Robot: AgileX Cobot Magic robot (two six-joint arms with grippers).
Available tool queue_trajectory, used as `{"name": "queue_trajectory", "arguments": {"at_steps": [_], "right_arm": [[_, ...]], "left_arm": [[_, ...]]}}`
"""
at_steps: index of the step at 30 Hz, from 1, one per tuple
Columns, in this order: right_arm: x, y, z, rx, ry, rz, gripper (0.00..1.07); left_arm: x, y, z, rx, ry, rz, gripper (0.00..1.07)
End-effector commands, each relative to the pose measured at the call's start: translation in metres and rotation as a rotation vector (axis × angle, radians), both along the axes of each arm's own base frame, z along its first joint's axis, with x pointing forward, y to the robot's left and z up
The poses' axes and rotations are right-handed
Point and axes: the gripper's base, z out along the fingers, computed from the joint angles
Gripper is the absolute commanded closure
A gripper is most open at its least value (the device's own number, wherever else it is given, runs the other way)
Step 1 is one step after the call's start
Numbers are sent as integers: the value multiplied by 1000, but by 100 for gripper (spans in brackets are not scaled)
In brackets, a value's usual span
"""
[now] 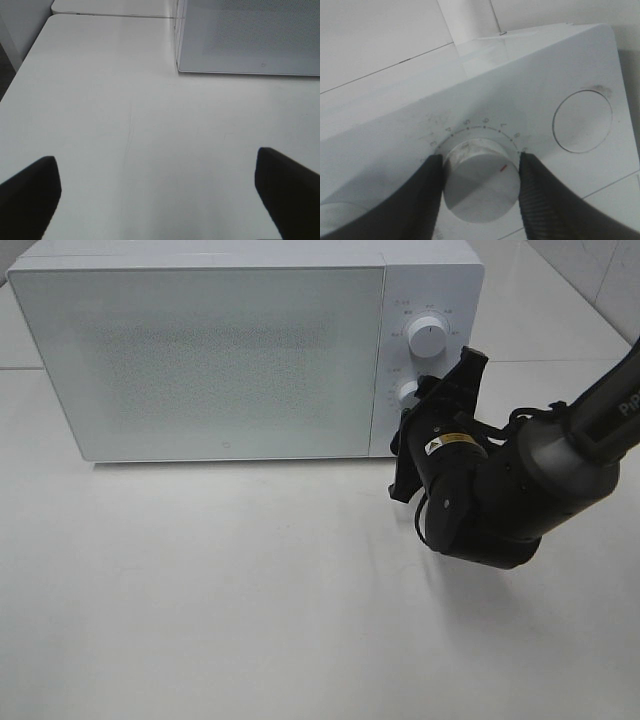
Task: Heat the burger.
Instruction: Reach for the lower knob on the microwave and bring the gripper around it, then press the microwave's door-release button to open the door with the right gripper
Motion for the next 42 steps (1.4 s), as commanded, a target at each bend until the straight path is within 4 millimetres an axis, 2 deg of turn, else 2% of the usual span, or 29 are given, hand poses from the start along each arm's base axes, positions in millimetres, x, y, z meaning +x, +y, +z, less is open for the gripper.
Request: {"name": "queue_trajectory", "arguments": {"at_steps": [1, 9, 10, 11, 13, 14, 17, 18, 19, 22, 29, 34, 40, 42], "right_arm": [[4, 13, 34, -62, -280, 81, 96], [3, 5, 31, -128, -246, -1, 79], [3, 3, 31, -142, -237, -21, 72], [3, 3, 31, -142, -237, -21, 72], [3, 1, 31, -169, -226, -45, 62], [3, 1, 31, -169, -226, -45, 62], [2, -2, 29, -233, -202, -69, 48], [2, -2, 29, -233, -202, -69, 48], [-1, -6, 28, -267, -180, -92, 42], [-7, -13, 27, -340, -142, -125, 36], [-12, -12, 30, -442, -109, -47, 35], [-26, -18, 40, -573, -40, 32, 35], [-36, -22, 42, -656, 24, 103, 35], [-44, -23, 43, -731, 59, 175, 35]], "left_arm": [[-3, 0, 0, 3, -28, 3, 9], [-3, 0, 0, 3, -28, 3, 9], [-3, 0, 0, 3, -28, 3, 9], [-3, 0, 0, 3, -28, 3, 9], [-3, 0, 0, 3, -28, 3, 9], [-3, 0, 0, 3, -28, 3, 9], [-3, 0, 0, 3, -28, 3, 9], [-3, 0, 0, 3, -28, 3, 9], [-3, 0, 0, 3, -28, 3, 9], [-3, 0, 0, 3, -28, 3, 9], [-3, 0, 0, 3, -28, 3, 9], [-2, 0, 0, 3, -22, 3, 9], [-2, 0, 0, 3, -22, 3, 9], [-2, 0, 0, 3, -22, 3, 9]]}}
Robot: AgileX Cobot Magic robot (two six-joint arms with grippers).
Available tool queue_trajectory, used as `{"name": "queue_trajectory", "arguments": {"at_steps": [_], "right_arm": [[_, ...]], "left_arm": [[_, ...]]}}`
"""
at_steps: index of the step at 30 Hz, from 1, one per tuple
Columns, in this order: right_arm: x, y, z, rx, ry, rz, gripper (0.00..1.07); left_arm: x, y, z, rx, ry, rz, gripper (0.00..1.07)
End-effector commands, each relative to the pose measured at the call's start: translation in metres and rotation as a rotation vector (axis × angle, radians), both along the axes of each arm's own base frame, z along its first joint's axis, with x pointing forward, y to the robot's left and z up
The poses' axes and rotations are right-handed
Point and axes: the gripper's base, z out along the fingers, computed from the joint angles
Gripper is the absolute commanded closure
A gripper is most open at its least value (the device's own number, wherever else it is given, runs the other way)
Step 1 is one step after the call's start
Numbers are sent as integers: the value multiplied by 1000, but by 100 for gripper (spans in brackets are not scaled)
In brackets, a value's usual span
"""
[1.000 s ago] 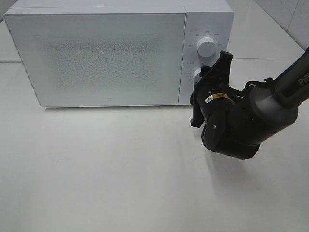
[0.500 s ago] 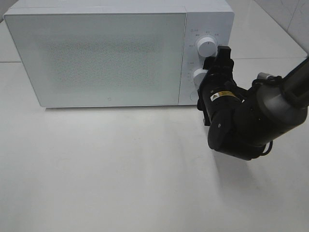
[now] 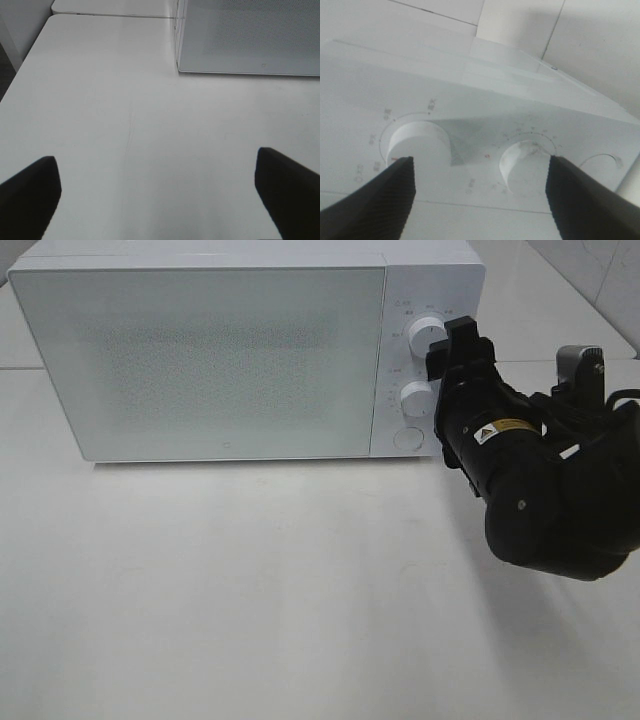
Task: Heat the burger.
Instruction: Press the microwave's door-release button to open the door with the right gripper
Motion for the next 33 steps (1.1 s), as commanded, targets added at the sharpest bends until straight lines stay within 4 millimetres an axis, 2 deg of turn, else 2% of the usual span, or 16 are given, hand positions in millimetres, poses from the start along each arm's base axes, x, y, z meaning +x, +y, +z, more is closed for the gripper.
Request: {"name": "queue_trajectory", "arguments": {"at_steps": [1, 3, 4, 6, 8, 9, 10, 15, 25, 28, 29, 33], "right_arm": [[-4, 1, 4, -60, 18, 47, 35], [-13, 2, 10, -201, 69, 149, 35], [-13, 2, 10, -201, 69, 149, 35], [-17, 4, 15, -326, 119, 238, 35], [-18, 4, 18, -364, 124, 261, 35], [-20, 5, 21, -459, 158, 329, 35], [-20, 5, 21, -459, 158, 329, 35], [-26, -3, 30, -695, 234, 520, 35], [-41, -21, 39, -948, 366, 806, 35], [-44, -23, 47, -1022, 408, 898, 35], [-46, -24, 54, -1095, 433, 962, 35], [-52, -27, 63, -1166, 478, 1023, 35]], "left_arm": [[-2, 0, 0, 3, -22, 3, 9], [-2, 0, 0, 3, -22, 3, 9], [-2, 0, 0, 3, -22, 3, 9], [-2, 0, 0, 3, -22, 3, 9], [-2, 0, 0, 3, -22, 3, 9], [-2, 0, 0, 3, -22, 3, 9], [-2, 0, 0, 3, -22, 3, 9], [-2, 0, 0, 3, -22, 3, 9], [-2, 0, 0, 3, -22, 3, 9], [-2, 0, 0, 3, -22, 3, 9], [-2, 0, 0, 3, -22, 3, 9], [-2, 0, 0, 3, -22, 3, 9]]}}
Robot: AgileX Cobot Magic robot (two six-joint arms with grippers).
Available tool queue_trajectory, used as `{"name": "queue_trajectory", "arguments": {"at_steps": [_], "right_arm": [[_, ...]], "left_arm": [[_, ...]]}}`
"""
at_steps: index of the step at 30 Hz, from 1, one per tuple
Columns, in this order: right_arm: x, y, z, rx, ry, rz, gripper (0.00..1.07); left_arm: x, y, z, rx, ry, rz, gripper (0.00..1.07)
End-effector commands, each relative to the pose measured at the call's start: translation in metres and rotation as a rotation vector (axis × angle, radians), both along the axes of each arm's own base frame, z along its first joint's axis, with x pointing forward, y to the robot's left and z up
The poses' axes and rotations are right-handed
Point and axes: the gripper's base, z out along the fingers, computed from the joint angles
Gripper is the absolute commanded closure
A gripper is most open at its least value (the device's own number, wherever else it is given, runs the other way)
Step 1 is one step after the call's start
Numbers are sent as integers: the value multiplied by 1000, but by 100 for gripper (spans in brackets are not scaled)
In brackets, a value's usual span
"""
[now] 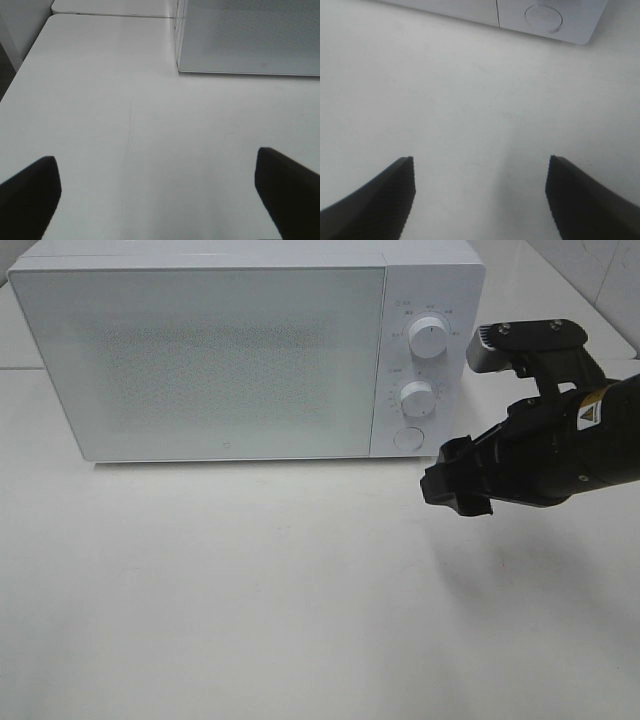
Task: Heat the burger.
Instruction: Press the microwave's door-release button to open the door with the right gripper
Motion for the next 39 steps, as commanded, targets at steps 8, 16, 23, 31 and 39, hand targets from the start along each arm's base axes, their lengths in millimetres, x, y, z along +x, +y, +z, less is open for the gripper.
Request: {"name": "queue_trajectory", "arguments": {"at_steps": [8, 16, 23, 31, 39], "right_arm": [[-30, -18, 39, -155, 61, 103, 35], [-76, -39, 77, -133, 13, 102, 35], [-107, -54, 95, -113, -36, 101, 35], [-151, -82, 110, -83, -159, 30, 33], [-180, -100, 98, -59, -257, -88, 31]], "left_arm": [[-2, 0, 0, 3, -22, 3, 9], [-2, 0, 0, 3, -22, 3, 9], [-2, 0, 0, 3, -22, 3, 9], [-2, 0, 0, 3, -22, 3, 9], [-2, 0, 0, 3, -22, 3, 9]]}}
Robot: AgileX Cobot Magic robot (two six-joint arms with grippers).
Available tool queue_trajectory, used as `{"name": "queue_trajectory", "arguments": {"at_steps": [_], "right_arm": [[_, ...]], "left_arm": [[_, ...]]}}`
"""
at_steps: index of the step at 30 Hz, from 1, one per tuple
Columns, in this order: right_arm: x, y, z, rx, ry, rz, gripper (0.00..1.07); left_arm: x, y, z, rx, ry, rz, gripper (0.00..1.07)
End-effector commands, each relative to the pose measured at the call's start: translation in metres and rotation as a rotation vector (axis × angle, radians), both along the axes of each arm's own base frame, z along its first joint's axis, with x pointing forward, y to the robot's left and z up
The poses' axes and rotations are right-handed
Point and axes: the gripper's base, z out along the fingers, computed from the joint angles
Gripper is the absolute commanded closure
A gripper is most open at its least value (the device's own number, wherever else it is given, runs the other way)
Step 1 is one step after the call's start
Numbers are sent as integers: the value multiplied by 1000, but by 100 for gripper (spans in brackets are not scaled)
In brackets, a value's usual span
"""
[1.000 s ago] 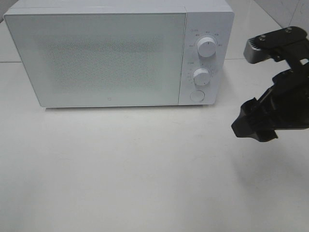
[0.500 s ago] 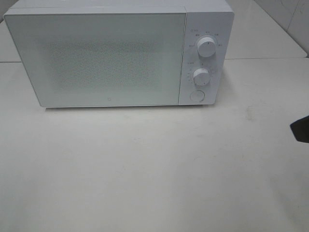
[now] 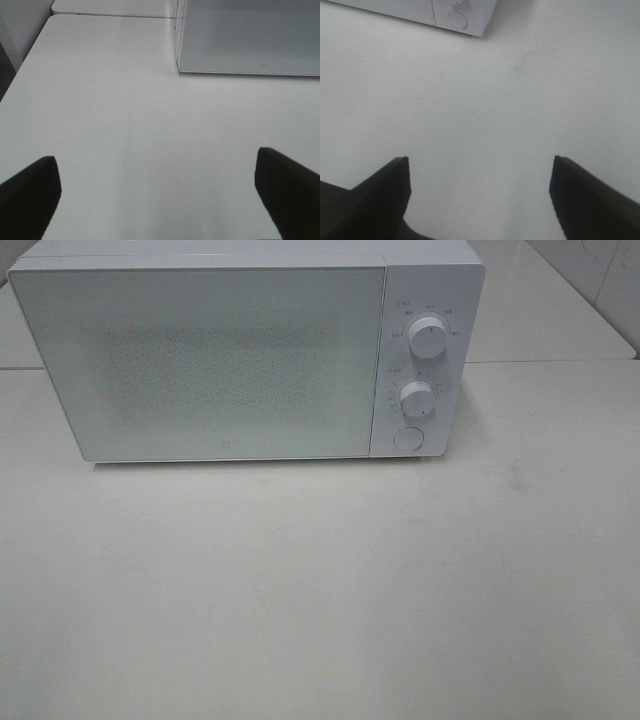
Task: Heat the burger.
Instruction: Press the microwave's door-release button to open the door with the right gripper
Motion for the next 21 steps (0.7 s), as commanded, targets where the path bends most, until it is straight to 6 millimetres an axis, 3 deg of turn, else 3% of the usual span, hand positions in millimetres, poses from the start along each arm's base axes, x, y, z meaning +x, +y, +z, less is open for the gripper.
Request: {"name": "queue_trajectory", "arguments": {"at_steps": [1, 9, 21], "right_arm": [[-8, -5, -4, -10, -35, -30, 31], [-32, -16, -16, 2, -176, -128, 31], [-63, -22, -16, 41, -333, -187, 31]], "left_arm": [[-2, 0, 0, 3, -22, 3, 9], [-2, 0, 0, 3, -22, 3, 9], [-2, 0, 0, 3, -22, 3, 9]]}}
